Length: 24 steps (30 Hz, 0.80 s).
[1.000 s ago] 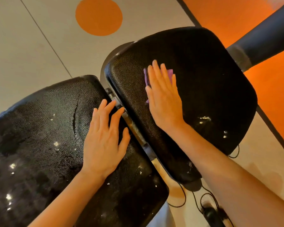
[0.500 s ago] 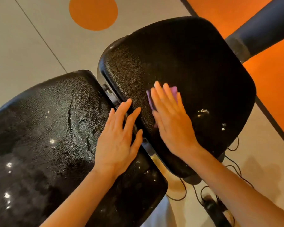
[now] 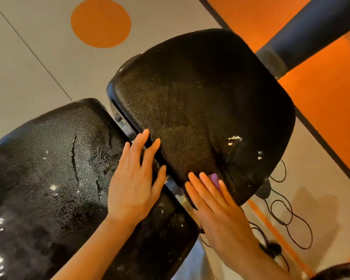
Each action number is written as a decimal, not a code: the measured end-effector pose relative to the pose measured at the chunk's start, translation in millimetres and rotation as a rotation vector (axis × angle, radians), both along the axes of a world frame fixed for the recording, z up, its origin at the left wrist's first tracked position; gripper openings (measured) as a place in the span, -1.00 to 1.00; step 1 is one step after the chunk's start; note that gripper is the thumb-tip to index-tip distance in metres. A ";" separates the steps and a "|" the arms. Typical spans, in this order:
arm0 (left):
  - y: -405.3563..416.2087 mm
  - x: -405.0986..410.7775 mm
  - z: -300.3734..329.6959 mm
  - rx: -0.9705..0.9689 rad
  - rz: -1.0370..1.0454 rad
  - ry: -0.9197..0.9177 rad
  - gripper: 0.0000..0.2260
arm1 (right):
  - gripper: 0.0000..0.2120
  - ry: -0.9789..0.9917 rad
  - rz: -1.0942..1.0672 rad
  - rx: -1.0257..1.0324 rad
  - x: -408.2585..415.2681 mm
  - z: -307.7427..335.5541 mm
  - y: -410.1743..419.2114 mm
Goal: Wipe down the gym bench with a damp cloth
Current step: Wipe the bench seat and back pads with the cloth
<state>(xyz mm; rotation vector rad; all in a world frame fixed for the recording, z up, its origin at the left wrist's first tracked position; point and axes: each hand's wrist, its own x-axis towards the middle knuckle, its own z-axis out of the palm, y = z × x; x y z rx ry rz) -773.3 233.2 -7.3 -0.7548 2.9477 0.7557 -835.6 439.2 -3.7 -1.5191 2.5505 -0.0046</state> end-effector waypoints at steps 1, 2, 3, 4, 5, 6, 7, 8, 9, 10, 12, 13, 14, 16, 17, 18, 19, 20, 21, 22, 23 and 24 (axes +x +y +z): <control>0.2 0.1 0.0 0.001 -0.004 -0.005 -0.50 | -0.52 0.002 -0.019 -0.034 -10.7 -2.7 -10.4; 0.5 0.5 0.3 0.002 -0.004 -0.009 -0.49 | -0.53 0.000 -0.069 -0.056 -25.5 -5.8 -29.8; 0.7 0.9 0.9 -0.004 -0.001 -0.013 -0.48 | -0.52 -0.018 -0.143 -0.081 -44.3 -8.5 -54.5; 0.9 0.8 1.2 -0.017 -0.001 -0.020 -0.46 | -0.51 -0.026 -0.223 -0.108 -63.9 -9.8 -80.6; 1.7 0.7 1.4 -0.032 -0.003 -0.027 -0.45 | -0.50 -0.015 -0.311 -0.136 -79.5 -11.1 -100.7; 2.1 0.5 1.2 -0.043 -0.006 -0.029 -0.45 | -0.49 0.007 -0.382 -0.154 -86.1 -11.3 -112.6; 2.0 0.7 1.0 -0.048 -0.008 -0.024 -0.45 | -0.50 0.020 -0.419 -0.174 -83.0 -11.9 -113.1; 1.9 1.2 1.4 -0.045 -0.008 -0.015 -0.44 | -0.50 0.014 -0.407 -0.172 -71.0 -12.5 -103.5; 1.8 0.7 1.9 -0.039 -0.007 0.000 -0.44 | -0.50 -0.013 -0.350 -0.148 -52.3 -12.5 -88.2; 2.5 -0.3 2.5 -0.031 -0.008 0.017 -0.44 | -0.48 -0.028 -0.277 -0.118 -32.0 -7.7 -71.1; 9.1 -4.2 2.5 -0.012 -0.036 0.043 -0.46 | -0.47 -0.039 -0.146 -0.085 -16.4 -4.0 -43.7; 14.0 -6.7 1.6 -0.008 -0.059 0.050 -0.48 | -0.48 -0.061 -0.112 -0.095 -27.9 -8.9 -41.8; 19.1 -9.0 0.0 -0.009 -0.080 0.049 -0.49 | -0.49 -0.051 -0.122 -0.082 -48.8 -11.2 -50.6; 27.5 -11.1 -2.5 -0.007 -0.088 0.029 -0.49 | -0.46 -0.005 -0.269 -0.064 -100.5 -12.6 -85.7; 29.0 -11.2 -3.5 -0.003 -0.078 0.014 -0.48 | -0.46 0.009 -0.382 -0.065 -123.3 -11.8 -102.3; 29.3 -11.1 -4.1 -0.002 -0.068 0.000 -0.48 | -0.48 0.003 -0.484 -0.068 -135.3 -13.0 -111.9; 28.9 -11.1 -4.0 -0.004 -0.063 -0.011 -0.48 | -0.49 -0.007 -0.562 -0.091 -133.4 -13.2 -114.8; 28.8 -10.5 -3.2 -0.002 -0.061 -0.016 -0.47 | -0.48 0.005 -0.572 -0.113 -117.3 -11.7 -109.4; 28.7 -10.6 -2.3 0.005 -0.059 -0.010 -0.48 | -0.47 0.009 -0.506 -0.111 -91.7 -7.8 -98.1; 28.7 -10.6 -1.7 0.015 -0.059 0.002 -0.48 | -0.45 0.002 -0.407 -0.103 -61.5 -2.8 -83.0; 28.9 -10.5 -1.3 0.021 -0.061 0.014 -0.49 | -0.43 -0.026 -0.314 -0.076 -37.5 0.9 -65.9; 29.2 -10.0 -0.8 0.018 -0.065 0.020 -0.49 | -0.44 -0.036 -0.231 -0.051 -29.8 0.0 -52.9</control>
